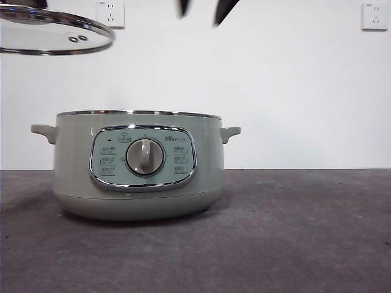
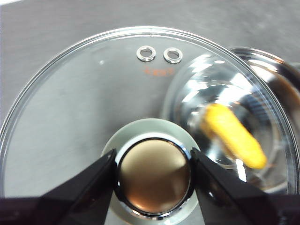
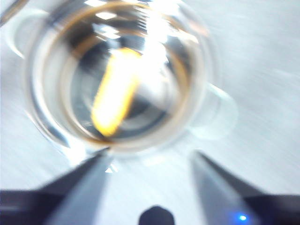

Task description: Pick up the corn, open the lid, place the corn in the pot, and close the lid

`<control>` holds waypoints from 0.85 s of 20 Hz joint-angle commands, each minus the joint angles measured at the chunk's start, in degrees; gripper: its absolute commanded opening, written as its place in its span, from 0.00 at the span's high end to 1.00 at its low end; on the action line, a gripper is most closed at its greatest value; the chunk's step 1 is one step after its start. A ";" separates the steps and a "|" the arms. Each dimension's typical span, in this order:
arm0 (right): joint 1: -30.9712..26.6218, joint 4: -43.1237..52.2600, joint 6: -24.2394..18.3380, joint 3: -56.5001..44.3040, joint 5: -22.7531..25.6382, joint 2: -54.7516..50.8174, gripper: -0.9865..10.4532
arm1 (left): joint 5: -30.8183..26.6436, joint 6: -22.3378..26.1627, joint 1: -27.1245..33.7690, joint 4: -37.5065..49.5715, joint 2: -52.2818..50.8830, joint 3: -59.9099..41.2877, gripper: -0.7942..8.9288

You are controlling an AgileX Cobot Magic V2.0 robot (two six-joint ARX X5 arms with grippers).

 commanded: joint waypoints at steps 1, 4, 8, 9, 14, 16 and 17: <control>0.02 -2.73 -0.37 -0.22 3.06 -3.98 0.93 | 0.85 0.07 -2.12 2.84 0.74 0.50 0.93; 0.02 -2.75 0.15 -2.84 2.58 -10.14 0.93 | 0.87 -0.63 -5.40 3.78 2.69 0.50 0.93; 0.02 -2.75 2.95 -14.25 3.34 -19.41 0.93 | 0.81 -0.83 -10.71 4.70 5.62 0.50 0.93; 0.02 -2.75 3.85 -17.88 3.82 -21.75 0.93 | 0.83 -0.81 -12.09 4.94 6.40 0.52 0.93; 0.00 0.96 7.67 -36.20 4.33 -32.98 0.93 | 0.39 -0.76 -16.90 6.38 10.47 0.50 0.93; 0.02 3.32 8.83 -42.21 4.26 -36.79 0.93 | 0.39 -0.76 -17.81 6.58 11.98 0.50 0.93; 0.00 4.57 8.92 -45.05 3.76 -38.60 0.93 | 0.42 -0.76 -18.16 6.80 12.70 0.50 0.93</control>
